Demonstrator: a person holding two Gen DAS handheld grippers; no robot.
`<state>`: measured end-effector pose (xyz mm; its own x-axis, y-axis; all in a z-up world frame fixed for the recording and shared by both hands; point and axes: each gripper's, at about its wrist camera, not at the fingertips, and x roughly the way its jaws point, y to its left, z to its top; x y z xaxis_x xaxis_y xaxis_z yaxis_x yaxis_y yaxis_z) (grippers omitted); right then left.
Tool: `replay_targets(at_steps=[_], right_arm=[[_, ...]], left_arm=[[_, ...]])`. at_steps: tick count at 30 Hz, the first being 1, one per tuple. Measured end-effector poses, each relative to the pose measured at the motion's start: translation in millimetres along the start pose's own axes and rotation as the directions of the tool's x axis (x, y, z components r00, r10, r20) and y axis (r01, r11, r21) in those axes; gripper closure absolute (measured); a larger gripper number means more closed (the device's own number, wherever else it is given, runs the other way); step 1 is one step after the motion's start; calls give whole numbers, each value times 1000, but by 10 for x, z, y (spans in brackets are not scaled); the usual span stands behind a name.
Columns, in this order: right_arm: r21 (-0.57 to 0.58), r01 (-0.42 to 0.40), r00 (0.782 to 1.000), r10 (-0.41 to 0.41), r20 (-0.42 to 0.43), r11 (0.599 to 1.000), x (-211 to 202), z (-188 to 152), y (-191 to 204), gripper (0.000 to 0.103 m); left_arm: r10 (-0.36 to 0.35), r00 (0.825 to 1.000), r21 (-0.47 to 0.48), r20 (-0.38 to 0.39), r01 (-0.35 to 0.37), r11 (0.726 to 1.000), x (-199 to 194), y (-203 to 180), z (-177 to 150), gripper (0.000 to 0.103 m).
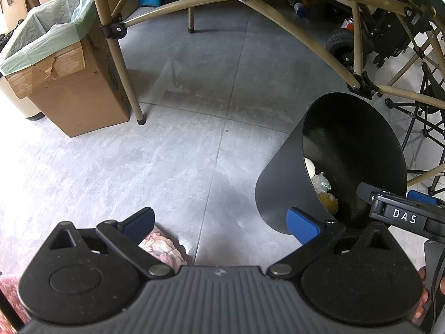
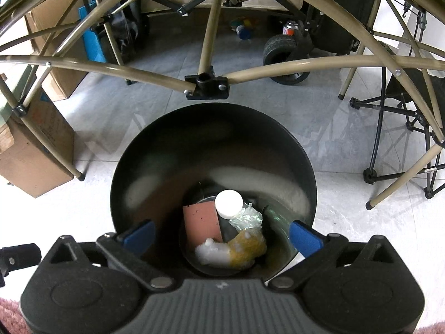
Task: Collect trash
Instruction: 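Raise both tools back toward the table near the light-blue plush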
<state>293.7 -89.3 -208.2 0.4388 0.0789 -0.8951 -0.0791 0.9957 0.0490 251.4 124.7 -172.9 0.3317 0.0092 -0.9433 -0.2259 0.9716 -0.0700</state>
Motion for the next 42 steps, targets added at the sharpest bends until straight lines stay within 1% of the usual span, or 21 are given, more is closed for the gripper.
replay_targets(at_steps=[12,17,20,23,28,31,34,35,38,40,42], right_arm=[[-8,-13,1000,13,15,1000,-65,-14,-15,0],[-4,-25,999,26,35,1000,-122,-22,-62,0],[-11,-29,997,30,64,1000,-191,-35,-82,0],[-10,-30,992,31,119,999,-323,-46,-131,0],[-11,-43,976,44,214,999,-577,-86,-227,0],[-19,-49,959,52,279,999,-756,-122,-269,0],[-30,-58,932,65,357,998,-969,-156,-314,0],[-34,-63,920,71,386,997,-1048,-165,-331,0],[-37,-80,876,88,474,996,-1282,-179,-387,0],[-45,-99,839,107,533,994,-1450,-173,-423,0],[-52,-101,801,112,588,994,-1597,-147,-458,0]], left_arm=[[-7,1000,17,12,7,1000,-22,-71,-20,0],[-20,999,29,35,19,999,-77,-125,-3,0],[-34,997,38,63,31,999,-140,-159,-5,0],[-60,994,38,96,57,998,-226,-181,0,0],[-111,981,46,161,105,993,-416,-234,9,0],[-142,966,53,215,134,990,-560,-260,-7,0],[-162,948,69,276,148,987,-715,-295,-30,0],[-166,939,73,300,151,986,-771,-305,-39,0],[-182,916,83,358,163,983,-926,-324,-46,0],[-204,902,82,381,187,979,-1012,-326,-28,0],[-223,890,72,397,212,975,-1085,-323,7,0]])
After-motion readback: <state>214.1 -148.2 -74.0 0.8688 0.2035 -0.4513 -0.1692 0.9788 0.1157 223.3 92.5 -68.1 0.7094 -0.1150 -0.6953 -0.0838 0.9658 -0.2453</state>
